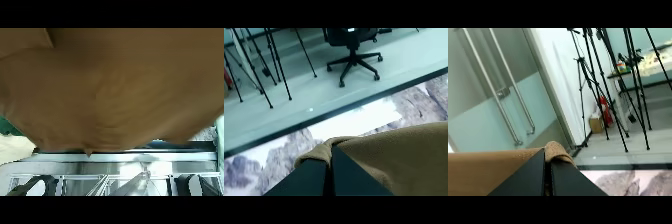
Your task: Fold the shirts.
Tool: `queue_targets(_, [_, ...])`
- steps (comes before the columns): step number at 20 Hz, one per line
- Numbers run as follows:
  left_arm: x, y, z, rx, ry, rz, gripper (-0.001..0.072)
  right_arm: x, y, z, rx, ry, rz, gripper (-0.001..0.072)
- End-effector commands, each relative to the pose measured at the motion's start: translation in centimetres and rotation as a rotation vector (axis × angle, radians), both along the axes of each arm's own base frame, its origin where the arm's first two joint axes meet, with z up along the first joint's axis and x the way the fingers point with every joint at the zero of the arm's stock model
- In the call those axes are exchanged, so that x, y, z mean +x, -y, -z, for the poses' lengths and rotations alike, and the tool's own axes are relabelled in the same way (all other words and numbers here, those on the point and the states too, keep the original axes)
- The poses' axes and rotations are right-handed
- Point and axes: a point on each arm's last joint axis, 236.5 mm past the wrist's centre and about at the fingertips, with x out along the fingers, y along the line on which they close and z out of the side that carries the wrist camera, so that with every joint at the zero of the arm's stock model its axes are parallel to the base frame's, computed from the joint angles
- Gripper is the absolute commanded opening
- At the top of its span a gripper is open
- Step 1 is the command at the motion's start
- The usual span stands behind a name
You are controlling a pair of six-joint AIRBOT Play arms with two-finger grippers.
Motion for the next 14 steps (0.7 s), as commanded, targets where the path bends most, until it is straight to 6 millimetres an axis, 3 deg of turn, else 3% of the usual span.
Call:
queue_targets(1, [5.4,1.3,1.7,0.005,0.038,0.03,0.0023,1.6,0.7,2.4,0.0,-0.088,-0.029,0.0016])
queue_targets(3, [6.2,2.7,2.6,0.001,-0.012,0.079,0.0023,1.3,0.3,2.4,-0.004,-0.087,-0.043,0.0016])
queue_targets(5, [4.3,4.3,2.0,-0.036,-0.052,0.149,0.0023,0.3,-0.8,2.0,-0.025,-0.071,-0.058,0.0016])
queue_targets(9, [-3.9,6.9,-1.7,-0.178,0.011,0.325,0.0024,-3.3,-4.2,-0.1,-0.057,0.006,-0.105,0.0016])
queue_targets(11, [-8.7,7.1,-3.0,-0.139,0.072,0.305,0.0023,-5.3,-5.9,-1.3,-0.097,0.056,-0.108,0.0016])
queue_targets(14, [-14.2,8.2,-5.1,-0.019,0.191,0.199,0.0024,-8.4,-8.1,-4.1,-0.158,0.162,-0.078,0.0016])
